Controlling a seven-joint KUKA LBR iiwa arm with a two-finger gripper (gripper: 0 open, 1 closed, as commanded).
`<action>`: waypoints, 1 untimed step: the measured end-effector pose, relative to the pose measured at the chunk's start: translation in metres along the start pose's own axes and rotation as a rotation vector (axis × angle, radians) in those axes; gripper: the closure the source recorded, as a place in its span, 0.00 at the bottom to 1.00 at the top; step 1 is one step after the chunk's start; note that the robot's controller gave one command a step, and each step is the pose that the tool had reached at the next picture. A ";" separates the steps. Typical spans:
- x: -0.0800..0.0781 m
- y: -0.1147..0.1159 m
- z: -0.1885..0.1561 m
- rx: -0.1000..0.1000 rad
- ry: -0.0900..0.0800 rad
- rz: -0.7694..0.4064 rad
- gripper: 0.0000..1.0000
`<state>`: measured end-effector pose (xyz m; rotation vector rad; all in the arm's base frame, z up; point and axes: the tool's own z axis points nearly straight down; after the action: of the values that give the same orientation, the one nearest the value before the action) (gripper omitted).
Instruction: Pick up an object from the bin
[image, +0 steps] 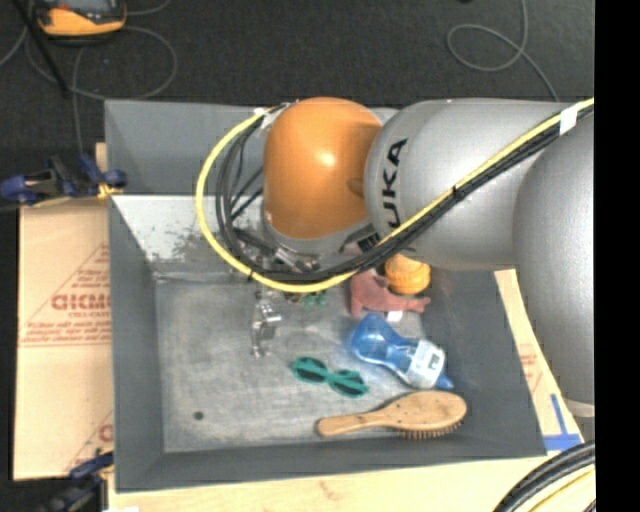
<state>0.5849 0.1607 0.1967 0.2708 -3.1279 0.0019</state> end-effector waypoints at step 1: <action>-0.051 -0.008 0.005 0.000 -0.009 -0.184 0.00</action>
Offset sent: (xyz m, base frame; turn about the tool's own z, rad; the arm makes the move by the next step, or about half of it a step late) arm 0.0405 -0.0756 -0.0414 -0.0823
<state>0.6370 0.1613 0.1921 0.5593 -3.0988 0.0004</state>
